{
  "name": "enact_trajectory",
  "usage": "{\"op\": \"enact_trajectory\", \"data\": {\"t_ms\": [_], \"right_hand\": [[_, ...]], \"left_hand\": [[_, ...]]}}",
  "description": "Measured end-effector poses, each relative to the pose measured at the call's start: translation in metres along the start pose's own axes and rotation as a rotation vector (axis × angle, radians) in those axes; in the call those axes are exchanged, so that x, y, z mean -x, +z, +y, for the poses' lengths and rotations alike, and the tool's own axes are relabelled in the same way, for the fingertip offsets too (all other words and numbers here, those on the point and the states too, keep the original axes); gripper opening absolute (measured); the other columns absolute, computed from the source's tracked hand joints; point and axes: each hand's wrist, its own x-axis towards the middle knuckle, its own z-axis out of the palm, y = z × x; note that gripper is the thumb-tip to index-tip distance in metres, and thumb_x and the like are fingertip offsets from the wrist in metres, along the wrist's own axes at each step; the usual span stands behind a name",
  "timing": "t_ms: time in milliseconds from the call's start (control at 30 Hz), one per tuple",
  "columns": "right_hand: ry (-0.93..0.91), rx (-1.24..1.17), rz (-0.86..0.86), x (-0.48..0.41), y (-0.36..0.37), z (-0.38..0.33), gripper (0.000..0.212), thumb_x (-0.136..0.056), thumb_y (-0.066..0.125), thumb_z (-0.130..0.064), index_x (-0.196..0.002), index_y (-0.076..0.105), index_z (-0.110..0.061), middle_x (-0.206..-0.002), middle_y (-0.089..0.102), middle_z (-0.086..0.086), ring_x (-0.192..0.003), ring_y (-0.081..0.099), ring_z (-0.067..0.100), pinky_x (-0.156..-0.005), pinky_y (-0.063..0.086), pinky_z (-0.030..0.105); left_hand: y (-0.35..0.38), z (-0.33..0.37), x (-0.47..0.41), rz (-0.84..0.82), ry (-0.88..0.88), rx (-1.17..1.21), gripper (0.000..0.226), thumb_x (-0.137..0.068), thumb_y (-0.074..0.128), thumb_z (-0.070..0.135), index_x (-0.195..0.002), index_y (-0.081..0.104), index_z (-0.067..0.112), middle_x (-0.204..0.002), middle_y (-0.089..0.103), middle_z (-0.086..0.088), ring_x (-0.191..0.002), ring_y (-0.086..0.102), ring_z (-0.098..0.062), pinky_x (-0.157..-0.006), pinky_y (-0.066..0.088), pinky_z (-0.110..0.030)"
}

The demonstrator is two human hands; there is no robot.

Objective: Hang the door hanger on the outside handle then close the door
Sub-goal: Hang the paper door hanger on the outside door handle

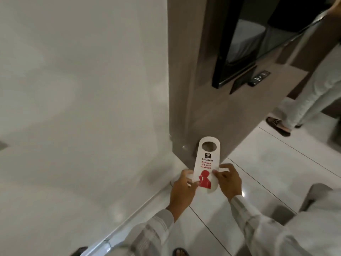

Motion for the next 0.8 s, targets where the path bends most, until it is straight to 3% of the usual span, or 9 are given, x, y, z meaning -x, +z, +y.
{"op": "enact_trajectory", "data": {"t_ms": [100,167,233,333,400,500,600,700,800], "right_hand": [[-0.090,0.212,0.058,-0.046,-0.003,-0.007,0.013,-0.098,0.057,-0.015,-0.098,0.067,-0.008,-0.107,0.073,0.014,-0.083,0.064,0.023,-0.063,0.045,0.018],[-0.170,0.358,0.041,-0.070,-0.002,-0.014,0.022,-0.100,0.051,-0.016,-0.099,0.071,-0.008,-0.112,0.069,0.017,-0.095,0.064,0.030,-0.076,0.046,0.026],[-0.267,0.672,-0.025,-0.084,0.003,-0.013,0.027,-0.101,0.048,-0.026,-0.107,0.072,-0.015,-0.121,0.060,0.013,-0.111,0.053,0.033,-0.090,0.045,0.038],[-0.345,1.029,-0.076,-0.091,0.008,-0.003,0.029,-0.101,0.046,-0.038,-0.120,0.065,-0.030,-0.130,0.049,0.005,-0.124,0.041,0.032,-0.101,0.039,0.047],[-0.370,1.057,-0.059,-0.087,0.011,0.004,0.032,-0.100,0.046,-0.041,-0.128,0.058,-0.030,-0.136,0.048,0.005,-0.125,0.042,0.031,-0.102,0.040,0.047],[-0.419,1.000,-0.049,-0.070,0.021,0.006,0.038,-0.100,0.047,-0.040,-0.135,0.049,-0.023,-0.142,0.047,0.010,-0.125,0.047,0.034,-0.101,0.042,0.049],[-0.503,0.962,-0.029,-0.043,0.041,0.003,0.036,-0.100,0.048,-0.033,-0.133,0.051,-0.019,-0.143,0.048,0.013,-0.123,0.050,0.035,-0.096,0.045,0.048],[-0.634,0.975,-0.131,0.002,0.091,-0.006,0.039,-0.100,0.047,-0.034,-0.135,0.052,-0.019,-0.136,0.053,0.012,-0.122,0.051,0.035,-0.096,0.043,0.046],[-0.781,0.999,-0.288,0.066,0.160,-0.030,0.045,-0.102,0.039,-0.042,-0.144,0.043,-0.027,-0.150,0.042,0.007,-0.134,0.041,0.028,-0.105,0.036,0.042]], "left_hand": [[0.019,0.015,-0.038,-0.012,0.111,-0.202,0.035,-0.099,0.052,0.035,-0.129,0.059,0.018,-0.123,0.068,-0.007,-0.101,0.061,-0.014,-0.089,0.047,-0.025],[0.027,0.022,-0.060,-0.038,0.202,-0.429,0.042,-0.102,0.041,0.040,-0.136,0.052,0.018,-0.138,0.056,-0.009,-0.125,0.049,-0.026,-0.104,0.042,-0.039],[0.032,0.021,-0.074,-0.105,0.236,-0.703,0.043,-0.102,0.034,0.046,-0.137,0.047,0.025,-0.156,0.032,-0.012,-0.143,0.026,-0.036,-0.115,0.029,-0.053],[0.035,0.011,-0.082,-0.210,0.216,-0.841,0.053,-0.101,0.031,0.050,-0.150,0.021,0.035,-0.165,-0.002,-0.015,-0.151,0.000,-0.040,-0.118,0.012,-0.062],[0.030,0.002,-0.077,-0.200,0.249,-0.873,0.059,-0.099,0.030,0.054,-0.152,0.014,0.034,-0.165,-0.006,-0.016,-0.151,-0.001,-0.040,-0.118,0.010,-0.063],[0.011,-0.013,-0.060,-0.110,0.278,-0.901,0.062,-0.098,0.026,0.059,-0.152,0.022,0.030,-0.165,-0.003,-0.016,-0.151,0.002,-0.037,-0.120,0.011,-0.059],[-0.026,-0.037,-0.029,-0.024,0.252,-0.901,0.061,-0.099,0.024,0.057,-0.153,0.021,0.028,-0.165,-0.002,-0.016,-0.152,0.001,-0.033,-0.120,0.009,-0.056],[-0.084,-0.073,0.023,0.133,0.217,-0.864,0.059,-0.100,0.026,0.053,-0.153,0.023,0.027,-0.165,0.002,-0.016,-0.152,0.003,-0.031,-0.121,0.009,-0.053],[-0.153,-0.115,0.095,0.334,0.097,-0.843,0.058,-0.101,0.030,0.050,-0.153,0.025,0.026,-0.165,0.004,-0.015,-0.152,0.007,-0.032,-0.120,0.009,-0.051]]}}
